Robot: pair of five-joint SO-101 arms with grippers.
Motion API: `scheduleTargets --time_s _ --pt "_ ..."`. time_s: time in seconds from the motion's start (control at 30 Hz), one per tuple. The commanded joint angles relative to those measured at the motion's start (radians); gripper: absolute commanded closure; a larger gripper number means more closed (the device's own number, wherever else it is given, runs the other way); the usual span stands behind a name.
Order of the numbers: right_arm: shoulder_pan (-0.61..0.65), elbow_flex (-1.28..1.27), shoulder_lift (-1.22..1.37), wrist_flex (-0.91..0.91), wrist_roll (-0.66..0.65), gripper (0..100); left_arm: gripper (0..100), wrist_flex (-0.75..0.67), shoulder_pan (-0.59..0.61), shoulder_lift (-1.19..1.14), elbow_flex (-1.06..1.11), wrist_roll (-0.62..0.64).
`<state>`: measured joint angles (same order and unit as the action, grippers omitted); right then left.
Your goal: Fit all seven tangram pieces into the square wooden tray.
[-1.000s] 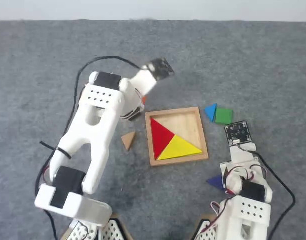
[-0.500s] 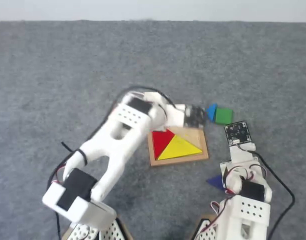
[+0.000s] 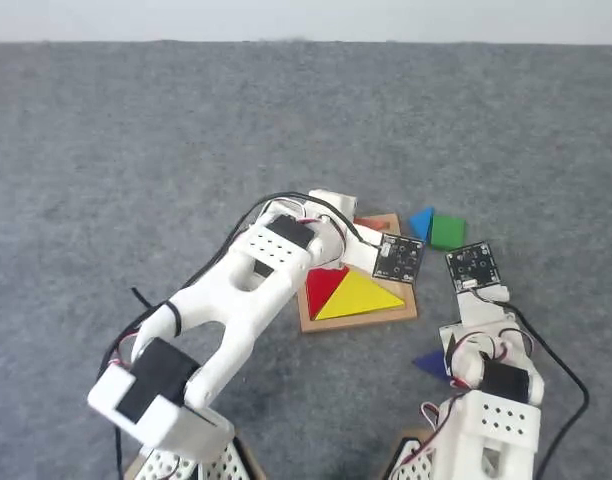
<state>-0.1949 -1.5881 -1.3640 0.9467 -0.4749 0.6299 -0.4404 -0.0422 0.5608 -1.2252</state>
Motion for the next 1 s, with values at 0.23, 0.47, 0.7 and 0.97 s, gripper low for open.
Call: scheduleTargets --time_s 0.23,0.47,0.7,0.97 --pt "0.007 0.003 -0.015 -0.002 -0.011 92.9 99 -0.083 0.003 -0.118 -0.016 0.040" --pt "0.007 0.003 -0.015 -0.002 -0.014 92.9 94 -0.083 0.043 -0.110 -0.010 0.046" --pt "0.007 0.003 -0.015 -0.002 -0.014 92.9 93 -0.078 0.069 -0.117 -0.007 0.046" --pt "0.007 0.003 -0.015 -0.002 -0.014 92.9 89 -0.077 0.069 -0.112 -0.007 0.048"
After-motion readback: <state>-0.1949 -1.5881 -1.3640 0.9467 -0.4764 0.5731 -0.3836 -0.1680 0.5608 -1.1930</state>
